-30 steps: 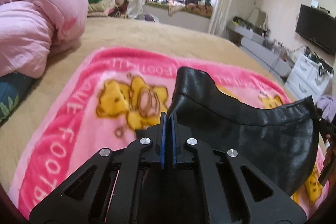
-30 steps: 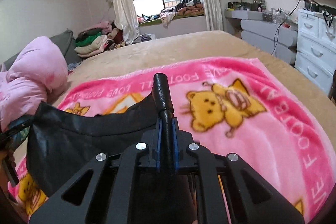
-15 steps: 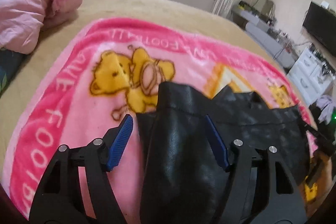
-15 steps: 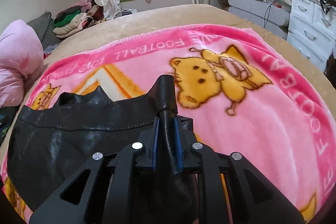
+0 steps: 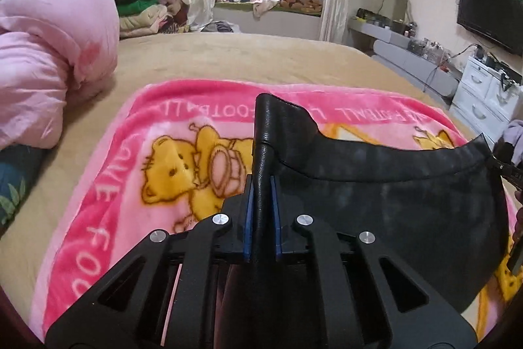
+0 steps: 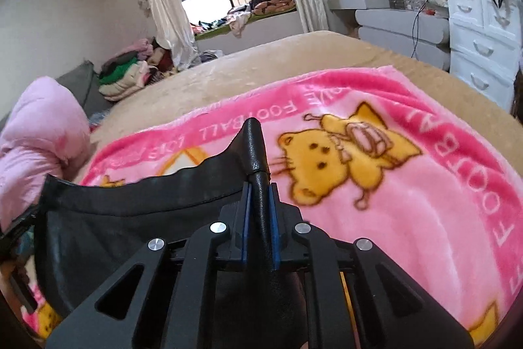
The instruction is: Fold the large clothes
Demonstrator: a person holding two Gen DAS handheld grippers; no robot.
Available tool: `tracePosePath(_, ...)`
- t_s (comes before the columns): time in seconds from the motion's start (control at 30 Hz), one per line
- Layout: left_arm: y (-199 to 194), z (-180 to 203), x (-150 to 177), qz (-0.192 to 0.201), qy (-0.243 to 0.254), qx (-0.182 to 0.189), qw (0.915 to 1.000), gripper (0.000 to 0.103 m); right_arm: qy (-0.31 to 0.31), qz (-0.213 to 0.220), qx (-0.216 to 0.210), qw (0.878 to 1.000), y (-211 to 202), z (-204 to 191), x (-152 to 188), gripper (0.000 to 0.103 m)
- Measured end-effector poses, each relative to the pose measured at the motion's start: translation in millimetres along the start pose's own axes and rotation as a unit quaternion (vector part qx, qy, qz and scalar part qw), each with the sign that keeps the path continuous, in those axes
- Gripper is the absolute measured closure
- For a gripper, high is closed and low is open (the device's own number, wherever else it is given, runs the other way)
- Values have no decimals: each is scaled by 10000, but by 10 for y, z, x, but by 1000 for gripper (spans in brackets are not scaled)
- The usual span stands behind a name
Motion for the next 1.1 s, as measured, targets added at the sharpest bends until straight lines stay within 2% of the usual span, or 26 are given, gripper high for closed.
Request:
tracePosePath(0.13, 338, -85, 244, -412, -183, -119, 9989, 99, -256, -420, 337, 9982, 307, 43, 211, 94)
tracePosePath(0.27, 553, -147, 483, -768, -241, -196, 9966, 97, -233, -718, 525, 9958, 491, 150, 464, 91)
tracePosePath(0.47, 645, -221, 628, -907, -442, -166, 9948, 92, -269, -937, 685, 9929, 613, 189, 602, 87)
tracePosePath(0.77, 602, -178, 589, -930, -307, -261, 9949, 85, -147, -1065, 698, 9917, 602, 226, 656, 82)
tracePosePath(0.8, 583, -184, 581, -928, -306, -285, 9948, 80, -110, -1041, 678, 9922, 572, 233, 652, 81)
tracePosePath(0.83, 563, -191, 573, -940, -312, -314, 9946, 70, -99, -1037, 673, 9923, 552, 234, 649, 75)
tracePosePath(0.87, 542, -197, 567, -962, -313, -346, 9943, 64, -73, -1053, 695, 9920, 514, 245, 644, 70)
tracePosePath(0.9, 517, -195, 561, -976, -301, -379, 9941, 54, -37, -1057, 742, 9916, 479, 265, 639, 57)
tracePosePath(0.93, 488, -183, 555, -985, -275, -401, 9940, 53, 60, -1038, 732, 9919, 412, 290, 633, 54)
tracePosePath(1.0, 422, -140, 538, -997, -205, -416, 9939, 50, 221, -984, 607, 9931, 307, 315, 621, 54)
tracePosePath(1.07, 331, -88, 512, -970, -79, -510, 9939, 38, 272, -932, 525, 9939, 144, 310, 614, 53)
tracePosePath(1.1, 285, -70, 497, -935, -56, -542, 9941, 31, 199, -868, 477, 9949, 46, 281, 603, 48)
Point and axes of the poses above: each gripper's, at about its wrist camera, not at the fingertips, and y roughly the way its jaws point, z to its right, x to its underside, the point moved 6 cm from there along y, roughly the way its jaws point, and after that the axes turned 7 degrees about z, right-handed, at the moved point
